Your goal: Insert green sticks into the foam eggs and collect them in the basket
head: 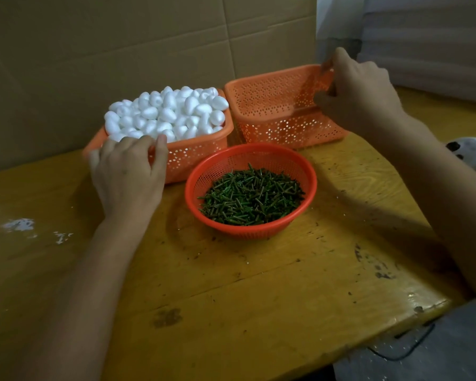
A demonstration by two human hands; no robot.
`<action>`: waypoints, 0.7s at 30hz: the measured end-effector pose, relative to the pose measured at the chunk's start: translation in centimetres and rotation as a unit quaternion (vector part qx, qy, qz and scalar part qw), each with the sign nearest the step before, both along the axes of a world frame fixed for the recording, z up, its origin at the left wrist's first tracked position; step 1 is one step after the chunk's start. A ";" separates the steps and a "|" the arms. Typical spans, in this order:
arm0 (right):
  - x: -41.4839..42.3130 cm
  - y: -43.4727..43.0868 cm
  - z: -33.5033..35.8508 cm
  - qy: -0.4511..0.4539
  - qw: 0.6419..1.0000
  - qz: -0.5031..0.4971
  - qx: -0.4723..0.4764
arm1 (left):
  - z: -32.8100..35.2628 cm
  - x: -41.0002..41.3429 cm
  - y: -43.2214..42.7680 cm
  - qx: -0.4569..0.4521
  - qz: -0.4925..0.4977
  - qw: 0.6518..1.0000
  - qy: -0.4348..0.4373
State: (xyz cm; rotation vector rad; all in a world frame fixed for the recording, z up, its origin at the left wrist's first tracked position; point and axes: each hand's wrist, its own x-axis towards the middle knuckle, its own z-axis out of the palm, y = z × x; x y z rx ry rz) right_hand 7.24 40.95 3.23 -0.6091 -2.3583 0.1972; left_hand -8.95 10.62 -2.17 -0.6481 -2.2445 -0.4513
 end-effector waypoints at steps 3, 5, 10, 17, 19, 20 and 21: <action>-0.2 -0.9 -0.2 0.073 0.997 0.019 0.015 | 0.1 -0.1 0.0 0.000 -0.010 1.000 -0.003; -0.4 -2.3 -0.4 0.114 0.991 0.075 -0.006 | 0.2 -0.2 0.0 0.002 -0.020 1.000 -0.002; -1.0 -5.8 -1.6 0.078 0.975 0.207 0.001 | 0.4 -0.4 0.1 0.001 -0.036 0.999 -0.011; -1.6 -7.4 -3.1 0.046 0.960 0.275 0.011 | 0.3 -0.1 0.4 0.022 -0.038 0.999 -0.011; -1.6 -7.3 -3.1 0.048 0.960 0.275 0.002 | 0.3 -0.1 0.5 0.028 -0.049 0.998 -0.010; -1.6 -7.3 -3.1 0.047 0.960 0.274 -0.003 | 0.3 0.0 0.5 0.028 -0.055 0.998 -0.011; -1.6 -7.3 -3.1 0.046 0.960 0.275 -0.006 | 0.3 0.0 0.5 0.028 -0.060 0.998 -0.012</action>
